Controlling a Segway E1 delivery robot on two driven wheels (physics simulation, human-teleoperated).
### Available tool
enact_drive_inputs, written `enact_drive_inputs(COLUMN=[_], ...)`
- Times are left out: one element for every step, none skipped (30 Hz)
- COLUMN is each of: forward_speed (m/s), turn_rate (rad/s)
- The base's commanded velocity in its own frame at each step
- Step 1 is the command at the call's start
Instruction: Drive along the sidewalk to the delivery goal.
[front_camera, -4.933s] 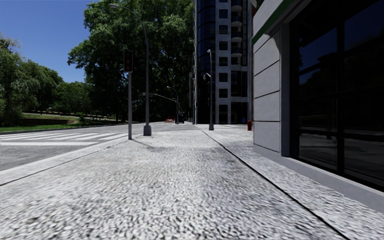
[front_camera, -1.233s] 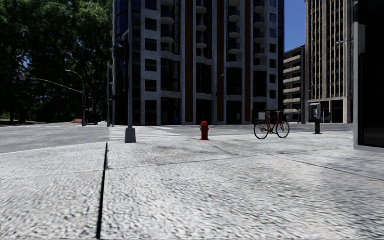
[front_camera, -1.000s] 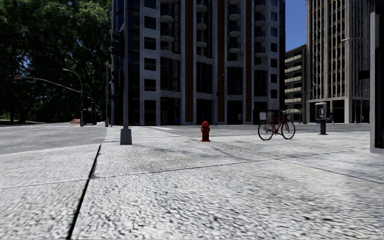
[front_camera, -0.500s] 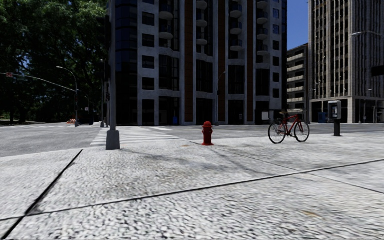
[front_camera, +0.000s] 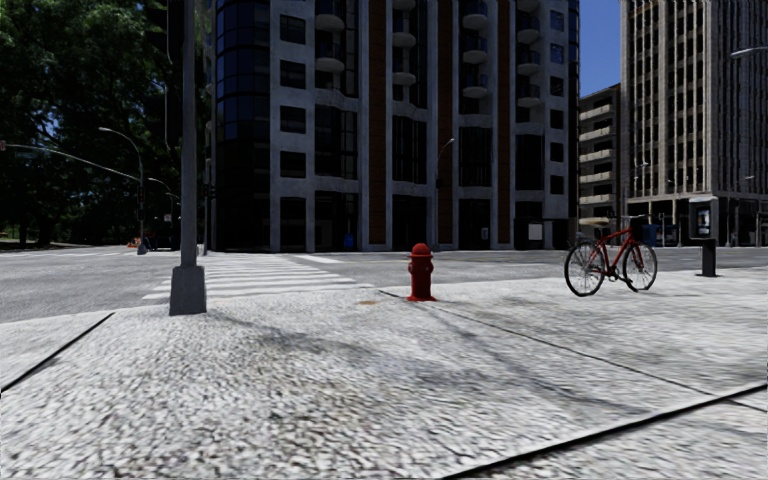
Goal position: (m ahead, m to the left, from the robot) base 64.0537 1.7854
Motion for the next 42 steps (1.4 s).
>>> enact_drive_inputs(forward_speed=[1.99,1.99,1.99,1.99,1.99,1.99,1.99,1.99,1.99,1.99,1.99,1.99,1.99,1.99,1.99,1.99,1.99,1.99,1.99,1.99,1.99,1.99,1.99,1.99,1.99,1.99,1.99,1.99,1.99,1.99,1.99,1.99,1.99,1.99,1.99,1.99,1.99,1.99,1.99,1.99,1.99,1.99], turn_rate=[0.17,0.17,0.18,0.2,0.22,0.22,0.22,0.22,0.22,0.22,0.22,0.22,0.22,0.23,0.26,0.26,0.3,0.33,0.35,0.35,0.37,0.39,0.41,0.43,0.44,0.44,0.46,0.47,0.48,0.48,0.49,0.51,0.51,0.51,0.52,0.52,0.52,0.52,0.52,0.52,0.52,0.52])
